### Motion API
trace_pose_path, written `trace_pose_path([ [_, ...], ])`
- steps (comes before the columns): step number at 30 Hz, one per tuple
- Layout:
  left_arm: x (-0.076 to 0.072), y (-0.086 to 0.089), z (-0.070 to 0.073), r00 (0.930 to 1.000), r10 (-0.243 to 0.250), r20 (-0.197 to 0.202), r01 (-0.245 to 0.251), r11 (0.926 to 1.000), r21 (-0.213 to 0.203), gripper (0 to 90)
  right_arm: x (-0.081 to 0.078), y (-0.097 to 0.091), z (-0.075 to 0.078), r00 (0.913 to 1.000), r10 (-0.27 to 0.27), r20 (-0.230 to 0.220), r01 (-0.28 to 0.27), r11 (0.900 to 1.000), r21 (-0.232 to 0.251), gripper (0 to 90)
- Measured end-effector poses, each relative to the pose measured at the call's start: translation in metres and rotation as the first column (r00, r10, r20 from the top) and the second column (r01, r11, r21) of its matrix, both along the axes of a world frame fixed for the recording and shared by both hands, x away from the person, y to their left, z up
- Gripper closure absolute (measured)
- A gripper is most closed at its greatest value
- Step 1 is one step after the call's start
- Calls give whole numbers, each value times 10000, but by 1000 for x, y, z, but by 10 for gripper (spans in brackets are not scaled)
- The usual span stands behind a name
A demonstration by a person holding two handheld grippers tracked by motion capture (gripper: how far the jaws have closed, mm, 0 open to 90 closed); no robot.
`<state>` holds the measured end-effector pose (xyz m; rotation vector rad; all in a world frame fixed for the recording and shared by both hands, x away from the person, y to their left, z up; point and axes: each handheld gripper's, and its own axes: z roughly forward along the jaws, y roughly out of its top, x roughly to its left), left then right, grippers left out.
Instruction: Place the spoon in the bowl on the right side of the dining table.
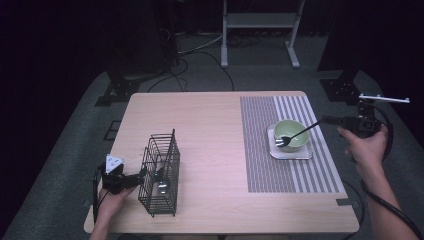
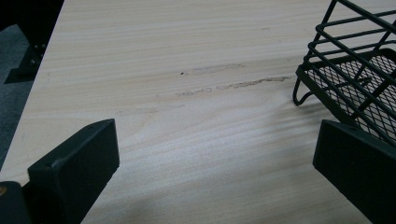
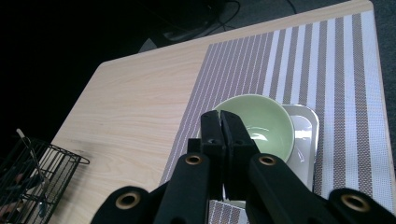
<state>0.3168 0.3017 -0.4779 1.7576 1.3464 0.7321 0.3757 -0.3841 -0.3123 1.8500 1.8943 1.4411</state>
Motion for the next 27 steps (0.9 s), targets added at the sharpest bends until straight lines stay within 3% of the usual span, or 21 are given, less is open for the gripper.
trace_pose_path([
  [13,0,0,0,10000,-2,-4,2,10000,5,0,1,-12,1,9980,-620,77,620,9981,21,885],
  [27,0,0,0,10000,-3,-6,3,10000,13,0,2,-18,-8,9941,-1082,-35,1082,9941,-45,884],
])
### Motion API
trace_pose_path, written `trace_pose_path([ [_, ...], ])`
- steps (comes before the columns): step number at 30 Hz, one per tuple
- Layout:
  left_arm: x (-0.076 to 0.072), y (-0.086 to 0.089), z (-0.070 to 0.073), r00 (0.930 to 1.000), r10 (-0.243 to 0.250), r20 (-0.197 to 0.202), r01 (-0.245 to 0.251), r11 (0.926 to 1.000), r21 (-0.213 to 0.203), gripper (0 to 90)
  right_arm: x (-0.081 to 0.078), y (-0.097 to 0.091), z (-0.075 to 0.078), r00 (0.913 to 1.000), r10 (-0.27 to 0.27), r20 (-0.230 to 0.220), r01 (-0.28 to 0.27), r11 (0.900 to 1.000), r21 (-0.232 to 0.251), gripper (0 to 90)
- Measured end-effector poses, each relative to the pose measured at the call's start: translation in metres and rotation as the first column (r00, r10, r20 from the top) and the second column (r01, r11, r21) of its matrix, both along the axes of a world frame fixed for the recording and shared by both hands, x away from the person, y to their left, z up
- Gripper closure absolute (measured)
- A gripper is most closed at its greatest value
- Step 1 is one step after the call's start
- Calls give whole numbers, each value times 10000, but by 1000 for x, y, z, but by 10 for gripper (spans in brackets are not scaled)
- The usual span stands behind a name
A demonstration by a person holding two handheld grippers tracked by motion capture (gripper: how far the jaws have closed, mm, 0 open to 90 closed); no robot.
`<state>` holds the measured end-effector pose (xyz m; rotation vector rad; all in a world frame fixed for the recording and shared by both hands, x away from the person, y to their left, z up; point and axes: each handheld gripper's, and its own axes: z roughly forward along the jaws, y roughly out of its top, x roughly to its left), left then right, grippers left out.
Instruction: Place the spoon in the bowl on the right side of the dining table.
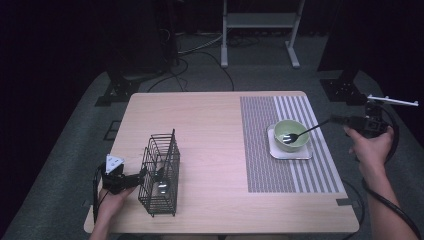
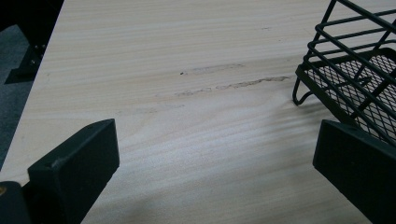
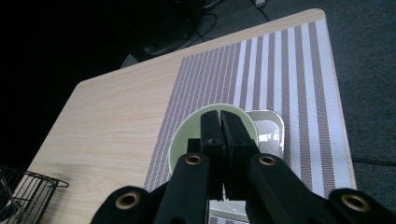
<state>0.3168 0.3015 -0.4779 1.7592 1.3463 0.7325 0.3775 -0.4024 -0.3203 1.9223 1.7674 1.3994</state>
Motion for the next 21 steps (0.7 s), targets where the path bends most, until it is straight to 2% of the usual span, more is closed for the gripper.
trace_pose_path([
  [21,1,1,0,10000,31,-62,-31,10000,-10,0,8,3,-15,9996,-100,-255,99,9999,-19,884],
])
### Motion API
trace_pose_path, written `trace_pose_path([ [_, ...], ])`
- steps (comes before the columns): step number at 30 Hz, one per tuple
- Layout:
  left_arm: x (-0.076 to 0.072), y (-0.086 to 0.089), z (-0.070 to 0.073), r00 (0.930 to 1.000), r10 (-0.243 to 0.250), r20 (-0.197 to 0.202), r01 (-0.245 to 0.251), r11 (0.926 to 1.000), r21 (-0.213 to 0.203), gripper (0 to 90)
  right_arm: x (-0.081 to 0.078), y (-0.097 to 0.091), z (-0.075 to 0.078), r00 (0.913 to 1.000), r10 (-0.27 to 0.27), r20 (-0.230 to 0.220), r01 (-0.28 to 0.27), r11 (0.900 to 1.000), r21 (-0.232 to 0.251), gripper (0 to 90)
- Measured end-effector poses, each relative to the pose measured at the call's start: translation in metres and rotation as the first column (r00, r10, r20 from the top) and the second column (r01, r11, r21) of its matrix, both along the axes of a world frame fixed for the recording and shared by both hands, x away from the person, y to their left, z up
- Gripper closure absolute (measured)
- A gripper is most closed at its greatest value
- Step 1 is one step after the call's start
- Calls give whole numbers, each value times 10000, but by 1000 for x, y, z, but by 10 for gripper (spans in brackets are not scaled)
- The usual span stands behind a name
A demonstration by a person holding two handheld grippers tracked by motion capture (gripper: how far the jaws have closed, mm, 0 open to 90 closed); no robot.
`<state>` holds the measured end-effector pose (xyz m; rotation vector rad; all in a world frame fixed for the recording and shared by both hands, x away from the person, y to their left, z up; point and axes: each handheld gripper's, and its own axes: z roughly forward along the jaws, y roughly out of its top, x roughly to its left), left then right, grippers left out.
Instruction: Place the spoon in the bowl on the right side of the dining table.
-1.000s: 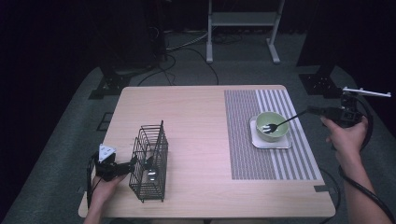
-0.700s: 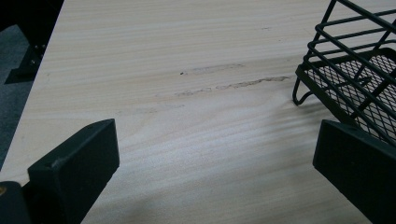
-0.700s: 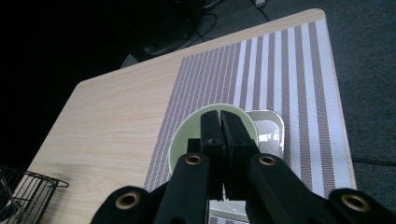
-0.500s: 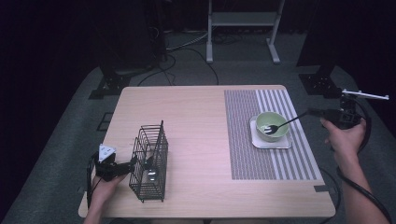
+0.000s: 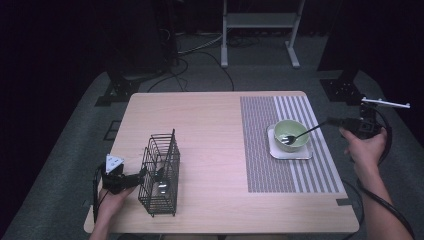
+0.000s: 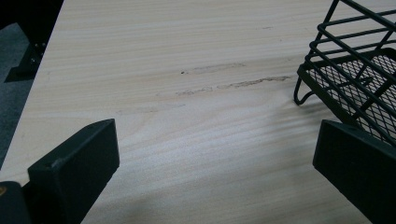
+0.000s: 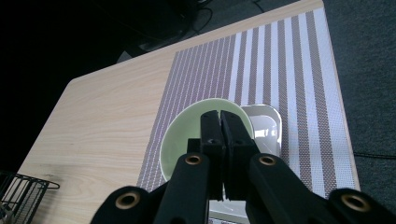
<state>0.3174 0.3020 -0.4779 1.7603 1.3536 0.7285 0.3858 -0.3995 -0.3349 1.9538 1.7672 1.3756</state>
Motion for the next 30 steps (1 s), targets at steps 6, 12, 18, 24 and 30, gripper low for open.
trace_pose_path([
  [6,0,0,0,10000,1,10,-1,10000,25,0,3,1,-7,9999,-12,-117,12,10000,9,884],
  [12,1,-1,0,10000,31,1,-31,10000,30,0,4,-2,-13,9998,-57,-201,58,10000,23,883],
  [18,1,0,0,10000,37,-27,-36,10000,31,0,5,-3,-22,9993,-89,-361,90,10000,15,879],
  [24,2,-1,0,10000,11,-8,-11,10000,95,0,6,-3,-30,9990,-106,-444,113,9998,151,881],
  [30,1,-1,0,9999,-10,108,9,10000,81,0,6,-6,-35,9985,-68,-536,86,9994,321,857],
])
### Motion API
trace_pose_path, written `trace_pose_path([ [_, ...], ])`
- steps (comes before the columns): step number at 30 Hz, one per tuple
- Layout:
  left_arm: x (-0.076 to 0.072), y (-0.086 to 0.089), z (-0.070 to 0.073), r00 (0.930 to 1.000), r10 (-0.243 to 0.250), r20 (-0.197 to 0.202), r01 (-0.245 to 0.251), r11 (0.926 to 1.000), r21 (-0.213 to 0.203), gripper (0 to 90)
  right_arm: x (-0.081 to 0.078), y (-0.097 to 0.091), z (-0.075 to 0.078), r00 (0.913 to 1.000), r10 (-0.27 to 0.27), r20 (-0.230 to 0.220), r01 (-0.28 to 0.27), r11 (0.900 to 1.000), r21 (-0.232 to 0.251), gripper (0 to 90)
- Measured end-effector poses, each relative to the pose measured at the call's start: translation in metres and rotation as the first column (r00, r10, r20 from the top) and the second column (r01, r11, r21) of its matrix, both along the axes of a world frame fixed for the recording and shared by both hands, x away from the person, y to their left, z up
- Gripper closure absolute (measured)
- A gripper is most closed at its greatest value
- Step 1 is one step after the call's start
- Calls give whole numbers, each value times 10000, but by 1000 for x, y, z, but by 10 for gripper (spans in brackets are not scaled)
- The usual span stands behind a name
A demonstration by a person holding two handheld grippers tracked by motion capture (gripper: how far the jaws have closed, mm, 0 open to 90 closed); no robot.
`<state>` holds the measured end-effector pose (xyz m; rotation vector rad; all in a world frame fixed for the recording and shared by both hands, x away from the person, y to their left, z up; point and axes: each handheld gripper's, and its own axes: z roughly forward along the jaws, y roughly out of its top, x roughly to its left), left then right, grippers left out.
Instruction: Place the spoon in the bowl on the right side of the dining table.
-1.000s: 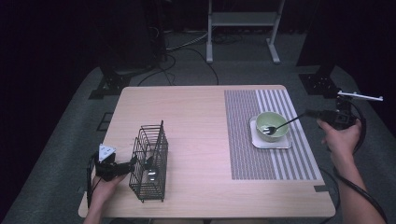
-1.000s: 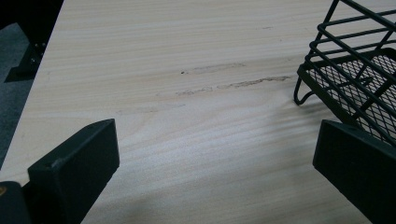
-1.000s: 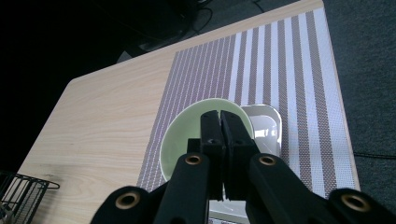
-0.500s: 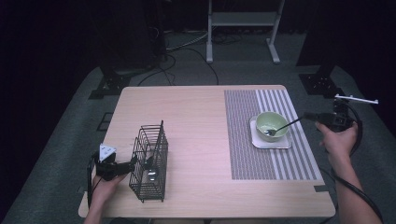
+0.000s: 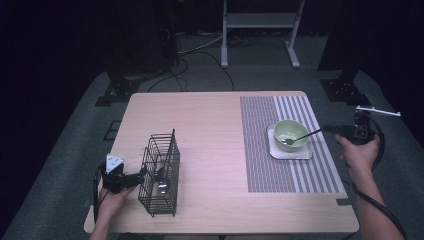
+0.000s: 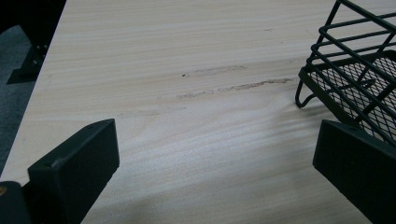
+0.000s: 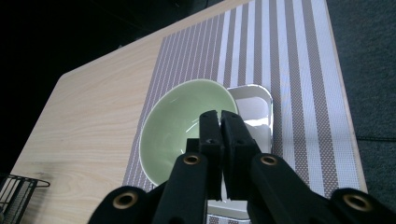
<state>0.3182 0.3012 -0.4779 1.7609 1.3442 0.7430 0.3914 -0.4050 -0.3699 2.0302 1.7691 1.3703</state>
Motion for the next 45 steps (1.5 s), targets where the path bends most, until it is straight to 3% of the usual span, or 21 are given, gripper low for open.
trace_pose_path([
  [12,0,-1,0,10000,-2,-55,2,10000,16,0,0,-1,-13,9997,36,-240,-35,10000,64,824],
  [22,0,-1,0,10000,-32,-87,33,9999,109,0,-4,-3,-24,9988,209,-453,-213,9998,-65,722],
  [30,1,-1,0,9999,-30,-119,31,9999,141,0,-8,-6,-35,9978,295,-590,-287,9995,143,651],
  [45,0,-1,0,10000,-55,-82,56,9999,155,0,-18,0,-49,9946,817,-643,-800,9964,279,586],
])
